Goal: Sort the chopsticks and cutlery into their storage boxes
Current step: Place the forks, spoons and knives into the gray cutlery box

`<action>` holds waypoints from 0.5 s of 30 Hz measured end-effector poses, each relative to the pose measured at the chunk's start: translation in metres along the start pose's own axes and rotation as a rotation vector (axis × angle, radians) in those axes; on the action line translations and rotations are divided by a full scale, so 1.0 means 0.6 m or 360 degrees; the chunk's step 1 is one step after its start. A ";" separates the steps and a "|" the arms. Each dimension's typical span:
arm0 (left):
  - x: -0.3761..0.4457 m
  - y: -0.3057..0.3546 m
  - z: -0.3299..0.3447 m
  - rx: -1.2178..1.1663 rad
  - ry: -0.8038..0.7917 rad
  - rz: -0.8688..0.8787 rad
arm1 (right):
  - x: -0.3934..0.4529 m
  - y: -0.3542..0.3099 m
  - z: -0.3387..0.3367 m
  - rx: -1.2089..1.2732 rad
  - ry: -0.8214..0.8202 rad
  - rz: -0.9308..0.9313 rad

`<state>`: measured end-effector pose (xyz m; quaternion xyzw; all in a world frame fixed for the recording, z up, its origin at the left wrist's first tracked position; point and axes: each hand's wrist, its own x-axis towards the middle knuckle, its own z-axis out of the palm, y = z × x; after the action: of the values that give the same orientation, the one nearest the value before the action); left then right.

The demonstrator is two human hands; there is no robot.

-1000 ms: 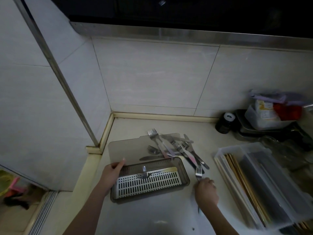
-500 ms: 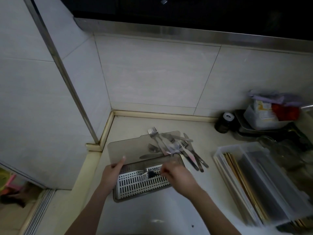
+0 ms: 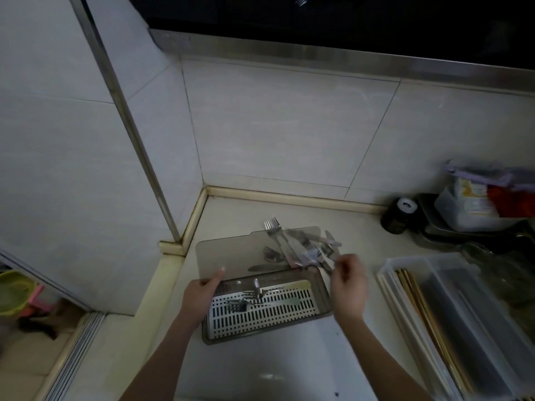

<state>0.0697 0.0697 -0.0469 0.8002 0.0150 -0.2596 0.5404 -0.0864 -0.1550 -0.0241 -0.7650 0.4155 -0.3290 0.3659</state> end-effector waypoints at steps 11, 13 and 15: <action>0.007 -0.006 0.001 0.0007 0.0022 -0.0041 | 0.062 0.140 -0.016 -0.0902 -0.0639 0.0286; 0.007 -0.006 0.001 0.0011 0.0027 -0.0034 | 0.061 0.136 -0.005 -0.0943 -0.0662 0.0389; 0.007 -0.005 0.000 0.0016 0.0025 -0.0039 | 0.059 0.143 0.007 -0.0988 -0.0675 0.0436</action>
<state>0.0723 0.0697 -0.0515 0.8046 0.0277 -0.2600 0.5331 -0.1013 -0.2181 -0.0903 -0.8278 0.5084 0.0293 0.2354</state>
